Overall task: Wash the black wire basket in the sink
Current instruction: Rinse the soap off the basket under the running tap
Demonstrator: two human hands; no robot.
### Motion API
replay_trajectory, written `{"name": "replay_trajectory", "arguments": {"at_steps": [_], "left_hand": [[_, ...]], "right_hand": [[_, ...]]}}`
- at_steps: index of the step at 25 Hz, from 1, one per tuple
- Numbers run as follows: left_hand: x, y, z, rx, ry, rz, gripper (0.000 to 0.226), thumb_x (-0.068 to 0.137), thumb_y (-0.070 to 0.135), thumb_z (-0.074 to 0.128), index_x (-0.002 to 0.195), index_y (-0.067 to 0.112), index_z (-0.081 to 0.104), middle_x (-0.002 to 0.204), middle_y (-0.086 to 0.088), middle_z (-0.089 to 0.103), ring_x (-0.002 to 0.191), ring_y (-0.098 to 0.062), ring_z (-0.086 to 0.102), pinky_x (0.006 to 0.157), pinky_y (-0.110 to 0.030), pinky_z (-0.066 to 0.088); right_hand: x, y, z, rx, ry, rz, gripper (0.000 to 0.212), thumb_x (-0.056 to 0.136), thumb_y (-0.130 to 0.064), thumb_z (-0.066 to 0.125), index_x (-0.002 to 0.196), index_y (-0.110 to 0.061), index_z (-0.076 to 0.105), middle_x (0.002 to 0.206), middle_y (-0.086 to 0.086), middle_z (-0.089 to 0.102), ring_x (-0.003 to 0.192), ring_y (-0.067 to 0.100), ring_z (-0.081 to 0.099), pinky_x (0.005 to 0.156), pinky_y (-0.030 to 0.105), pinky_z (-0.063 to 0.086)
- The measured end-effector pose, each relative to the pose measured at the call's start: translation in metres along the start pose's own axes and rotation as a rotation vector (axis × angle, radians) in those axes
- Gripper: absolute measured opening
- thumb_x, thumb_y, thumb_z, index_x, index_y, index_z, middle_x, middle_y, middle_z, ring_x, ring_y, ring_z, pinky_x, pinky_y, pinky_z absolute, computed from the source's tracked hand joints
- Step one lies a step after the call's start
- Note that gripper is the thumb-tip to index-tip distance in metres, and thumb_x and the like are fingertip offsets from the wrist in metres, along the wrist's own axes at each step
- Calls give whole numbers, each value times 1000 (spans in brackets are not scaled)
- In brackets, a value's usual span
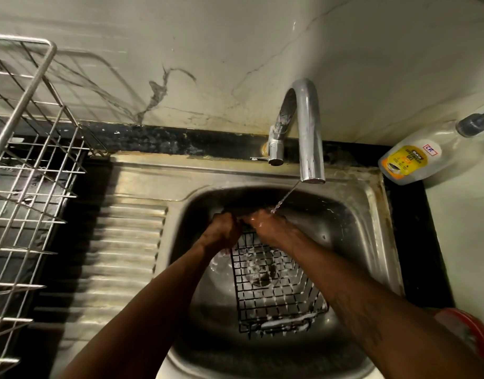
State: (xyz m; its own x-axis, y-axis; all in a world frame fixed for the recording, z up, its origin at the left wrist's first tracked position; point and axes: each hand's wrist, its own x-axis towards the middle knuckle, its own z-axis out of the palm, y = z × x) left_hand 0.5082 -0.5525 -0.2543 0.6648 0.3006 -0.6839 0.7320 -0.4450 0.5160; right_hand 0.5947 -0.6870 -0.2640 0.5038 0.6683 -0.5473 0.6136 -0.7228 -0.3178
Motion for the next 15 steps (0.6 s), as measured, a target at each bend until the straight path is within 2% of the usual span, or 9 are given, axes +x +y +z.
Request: {"name": "replay_trajectory", "arguments": {"at_steps": [1,3,4,5,7,9,11,14,15], "left_hand": [[-6,4,-3,-15,7,2,30,102,21,48,113,3,69,111,-19,71,103,-36,68,80,-35,51],[-7,2,-6,33,12,-19,24,101,20,52,106,5,70,93,-13,72,93,-32,70,65,-28,50],[-5,0,-9,61,36,12,24,101,20,51,103,5,70,88,-13,72,87,-32,71,58,-26,49],[-3,-2,-11,119,80,37,27,102,21,50,103,4,70,91,-16,73,87,-33,71,59,-27,47],[0,-7,-17,148,123,67,32,103,24,46,104,2,70,101,-23,72,96,-38,69,68,-31,45],[-2,-1,-19,170,123,105,33,104,22,45,105,1,70,103,-24,72,98,-39,68,70,-32,46],[0,5,-14,185,134,142,33,104,19,44,107,1,70,108,-24,71,103,-39,67,79,-35,50],[3,10,-4,167,153,160,35,104,17,39,113,1,68,116,-23,68,111,-39,64,92,-39,49],[4,10,-2,162,156,137,35,104,17,38,114,1,68,119,-22,68,112,-38,64,93,-39,49]], "right_hand": [[-3,-6,-1,27,-16,-47,34,94,-43,40,120,-39,61,120,0,66,104,25,64,89,45,54],[-7,-9,-2,-21,141,-122,38,91,-58,39,112,-42,67,113,-5,70,99,19,64,89,40,52],[-6,-7,-3,-23,220,-126,33,95,-53,43,109,-39,70,110,-6,71,98,18,64,88,38,52],[-7,-5,-9,5,243,-90,27,98,-41,48,111,-34,71,111,-5,70,100,18,64,87,37,53],[-11,-6,-9,-54,214,-85,29,94,-15,53,117,-23,70,116,4,68,107,24,64,90,38,55],[-10,-5,0,-82,125,11,36,86,-5,55,116,-16,69,117,10,66,111,31,64,93,40,55],[-10,-15,13,-54,39,77,44,85,-2,56,126,-15,64,127,12,61,117,32,60,99,41,52],[-10,-39,33,-70,-115,64,58,90,-14,65,146,-17,48,148,13,46,132,32,48,111,40,42],[-12,-43,33,36,-126,35,57,91,-14,64,146,-15,47,148,15,46,132,32,47,112,39,40]]}}
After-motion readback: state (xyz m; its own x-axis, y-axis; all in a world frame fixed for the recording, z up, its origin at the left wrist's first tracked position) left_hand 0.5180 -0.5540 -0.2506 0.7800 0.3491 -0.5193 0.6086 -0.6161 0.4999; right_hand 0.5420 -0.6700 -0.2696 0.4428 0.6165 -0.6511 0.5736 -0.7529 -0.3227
